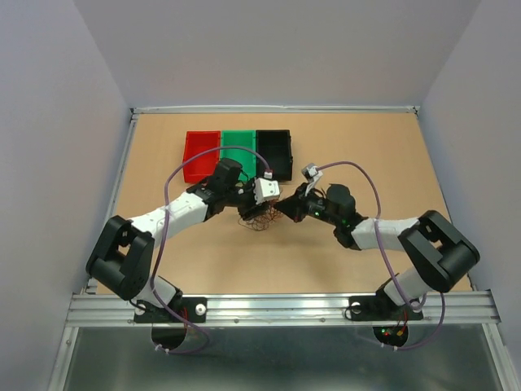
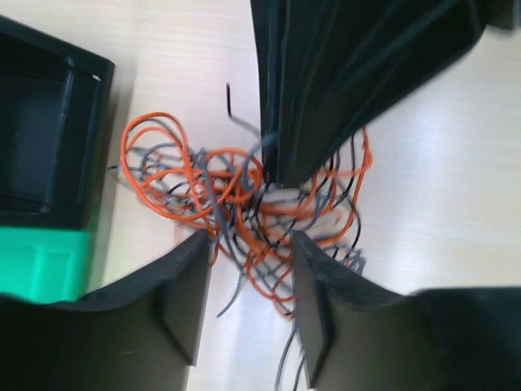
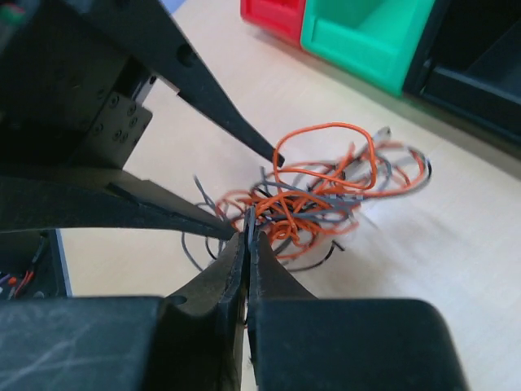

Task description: Untangle the cables

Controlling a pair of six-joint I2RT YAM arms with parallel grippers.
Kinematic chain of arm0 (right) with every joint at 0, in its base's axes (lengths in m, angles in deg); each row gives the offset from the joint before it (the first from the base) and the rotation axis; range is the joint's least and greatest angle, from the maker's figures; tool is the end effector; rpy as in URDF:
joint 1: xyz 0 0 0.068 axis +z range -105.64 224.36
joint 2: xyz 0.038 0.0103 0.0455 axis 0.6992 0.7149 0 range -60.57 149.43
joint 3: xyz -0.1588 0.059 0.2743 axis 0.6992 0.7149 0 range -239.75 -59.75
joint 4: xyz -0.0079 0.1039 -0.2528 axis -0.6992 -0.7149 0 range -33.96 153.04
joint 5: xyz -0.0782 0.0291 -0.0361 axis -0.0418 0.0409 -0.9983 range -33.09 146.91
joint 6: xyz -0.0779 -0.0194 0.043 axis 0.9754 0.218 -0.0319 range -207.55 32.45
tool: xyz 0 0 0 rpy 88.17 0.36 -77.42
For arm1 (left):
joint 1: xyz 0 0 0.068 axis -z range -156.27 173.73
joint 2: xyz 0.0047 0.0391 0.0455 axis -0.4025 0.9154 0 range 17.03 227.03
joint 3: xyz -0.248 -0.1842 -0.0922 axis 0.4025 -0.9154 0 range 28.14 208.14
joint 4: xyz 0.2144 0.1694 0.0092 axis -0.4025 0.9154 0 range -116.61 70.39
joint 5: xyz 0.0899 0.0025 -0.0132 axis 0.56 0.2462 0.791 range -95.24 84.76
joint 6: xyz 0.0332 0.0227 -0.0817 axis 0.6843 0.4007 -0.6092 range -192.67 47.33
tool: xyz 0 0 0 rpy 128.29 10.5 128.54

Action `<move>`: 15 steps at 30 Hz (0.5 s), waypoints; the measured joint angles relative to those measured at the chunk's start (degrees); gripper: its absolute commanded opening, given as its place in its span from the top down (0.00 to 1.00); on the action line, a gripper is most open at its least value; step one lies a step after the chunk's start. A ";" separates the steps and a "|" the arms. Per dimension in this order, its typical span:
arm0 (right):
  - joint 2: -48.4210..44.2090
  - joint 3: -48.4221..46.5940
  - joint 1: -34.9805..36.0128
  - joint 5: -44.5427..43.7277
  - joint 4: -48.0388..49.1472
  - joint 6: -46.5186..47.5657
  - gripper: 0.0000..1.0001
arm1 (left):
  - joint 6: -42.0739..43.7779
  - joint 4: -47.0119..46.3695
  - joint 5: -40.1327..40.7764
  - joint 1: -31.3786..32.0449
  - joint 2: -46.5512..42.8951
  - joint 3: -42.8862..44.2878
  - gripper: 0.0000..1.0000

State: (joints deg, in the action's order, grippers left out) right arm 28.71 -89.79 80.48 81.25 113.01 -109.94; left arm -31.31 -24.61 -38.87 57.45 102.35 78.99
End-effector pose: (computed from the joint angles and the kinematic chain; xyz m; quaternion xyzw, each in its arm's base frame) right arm 0.2595 0.2310 0.2138 -0.2245 0.7231 0.4495 0.4740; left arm 0.2701 -0.2346 0.2467 0.6241 0.5984 -0.2290 0.4473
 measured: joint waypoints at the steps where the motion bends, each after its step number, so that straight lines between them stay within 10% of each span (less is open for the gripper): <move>1: -1.57 0.79 0.00 -0.57 -0.02 0.13 1.00 | -0.02 -0.74 0.28 0.02 -1.14 -0.72 0.31; 15: -9.03 3.98 0.00 -2.80 -1.11 1.27 0.99 | 2.14 -3.50 -0.57 0.04 -4.59 -3.52 0.13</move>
State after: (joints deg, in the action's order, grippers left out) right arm 19.68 -85.81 80.48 78.45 111.90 -108.68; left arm -29.17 -28.10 -39.44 57.49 97.76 75.47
